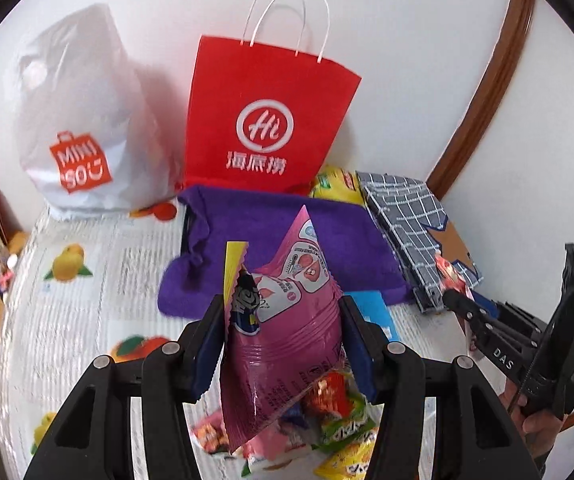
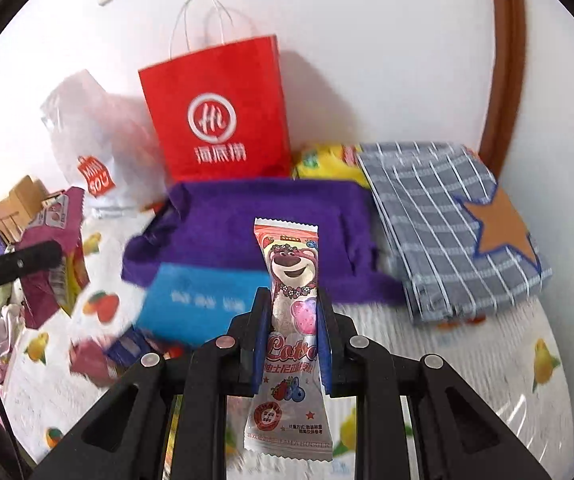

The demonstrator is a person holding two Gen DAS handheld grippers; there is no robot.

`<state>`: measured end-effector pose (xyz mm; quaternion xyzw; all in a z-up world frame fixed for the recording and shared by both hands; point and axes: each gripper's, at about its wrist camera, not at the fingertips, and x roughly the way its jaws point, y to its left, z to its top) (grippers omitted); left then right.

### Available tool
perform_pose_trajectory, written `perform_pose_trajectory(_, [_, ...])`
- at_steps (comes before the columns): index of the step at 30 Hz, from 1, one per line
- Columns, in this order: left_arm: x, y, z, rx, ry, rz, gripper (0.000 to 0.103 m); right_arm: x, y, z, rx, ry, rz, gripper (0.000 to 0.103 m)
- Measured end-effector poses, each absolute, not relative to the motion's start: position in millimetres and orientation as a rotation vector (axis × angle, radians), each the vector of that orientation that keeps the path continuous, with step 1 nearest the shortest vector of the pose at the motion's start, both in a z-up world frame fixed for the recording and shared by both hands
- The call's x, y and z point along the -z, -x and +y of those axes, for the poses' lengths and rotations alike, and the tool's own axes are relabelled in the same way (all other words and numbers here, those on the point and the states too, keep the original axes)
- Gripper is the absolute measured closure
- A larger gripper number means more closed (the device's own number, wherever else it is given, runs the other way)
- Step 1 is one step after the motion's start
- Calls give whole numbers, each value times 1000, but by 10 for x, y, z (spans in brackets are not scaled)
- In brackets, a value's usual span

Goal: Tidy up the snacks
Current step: 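Carry the pink bag and candy bar over the purple towel with both tools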

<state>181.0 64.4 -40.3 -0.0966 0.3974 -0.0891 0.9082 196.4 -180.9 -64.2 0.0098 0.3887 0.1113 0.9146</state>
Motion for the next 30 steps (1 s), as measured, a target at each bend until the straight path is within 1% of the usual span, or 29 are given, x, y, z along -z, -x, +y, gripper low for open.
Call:
perform_pose_trajectory(8, [289,-2231,679,165,149,804,50,548,-2574,-1688,-218,-3,772,81])
perform_pose_trajectory(19, [344,-2989,619,198,125,807,50,679,-3361,-1531,-217,37,789,81])
perform_pose_trajectory(30, [966,-3412,596,212,135,935,50,1166,-3753,-1639,-204,59,885,81])
